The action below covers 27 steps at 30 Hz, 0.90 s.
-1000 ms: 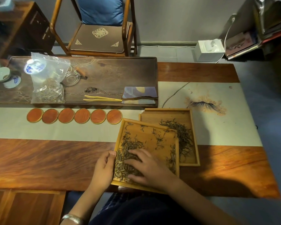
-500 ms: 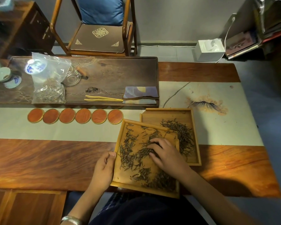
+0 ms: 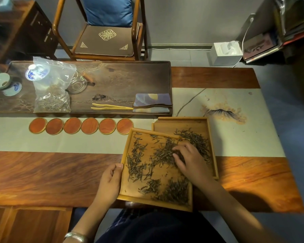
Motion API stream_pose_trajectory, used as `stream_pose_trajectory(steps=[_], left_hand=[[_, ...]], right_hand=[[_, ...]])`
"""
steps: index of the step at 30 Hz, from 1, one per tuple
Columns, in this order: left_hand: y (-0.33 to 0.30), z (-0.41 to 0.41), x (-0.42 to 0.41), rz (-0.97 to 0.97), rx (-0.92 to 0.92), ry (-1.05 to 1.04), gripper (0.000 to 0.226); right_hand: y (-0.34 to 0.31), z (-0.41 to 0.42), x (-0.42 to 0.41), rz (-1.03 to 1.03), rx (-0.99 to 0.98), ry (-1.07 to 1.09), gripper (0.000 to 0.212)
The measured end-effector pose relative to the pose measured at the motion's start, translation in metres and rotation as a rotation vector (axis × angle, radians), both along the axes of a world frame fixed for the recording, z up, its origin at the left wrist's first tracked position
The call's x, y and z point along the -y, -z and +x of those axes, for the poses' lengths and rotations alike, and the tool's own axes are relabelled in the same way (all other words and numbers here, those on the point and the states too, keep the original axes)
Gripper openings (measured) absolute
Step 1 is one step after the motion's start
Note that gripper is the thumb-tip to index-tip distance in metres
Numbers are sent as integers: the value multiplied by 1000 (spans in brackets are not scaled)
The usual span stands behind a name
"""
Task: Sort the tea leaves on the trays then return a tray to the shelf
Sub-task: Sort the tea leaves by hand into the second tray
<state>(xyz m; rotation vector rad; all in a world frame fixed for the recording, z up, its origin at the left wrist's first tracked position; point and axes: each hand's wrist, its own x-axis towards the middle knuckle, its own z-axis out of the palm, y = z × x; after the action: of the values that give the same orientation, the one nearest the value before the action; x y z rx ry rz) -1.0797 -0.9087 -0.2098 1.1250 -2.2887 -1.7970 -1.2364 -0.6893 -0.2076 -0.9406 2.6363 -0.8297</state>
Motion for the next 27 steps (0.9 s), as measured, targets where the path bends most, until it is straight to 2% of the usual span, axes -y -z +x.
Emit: stream_pose_trajectory(steps=[5,22,27], left_hand=[[0,-1,-1,-3,-7,3,31],[0,8,-4,25,17,-10,30],[0,7,-4,7,26,4,29]], right_hand=[[5,-1,-2,72,2,-47,21],[19,-35,-24,87,18,125,20],[7,-15,-9,36,-5,17,27]])
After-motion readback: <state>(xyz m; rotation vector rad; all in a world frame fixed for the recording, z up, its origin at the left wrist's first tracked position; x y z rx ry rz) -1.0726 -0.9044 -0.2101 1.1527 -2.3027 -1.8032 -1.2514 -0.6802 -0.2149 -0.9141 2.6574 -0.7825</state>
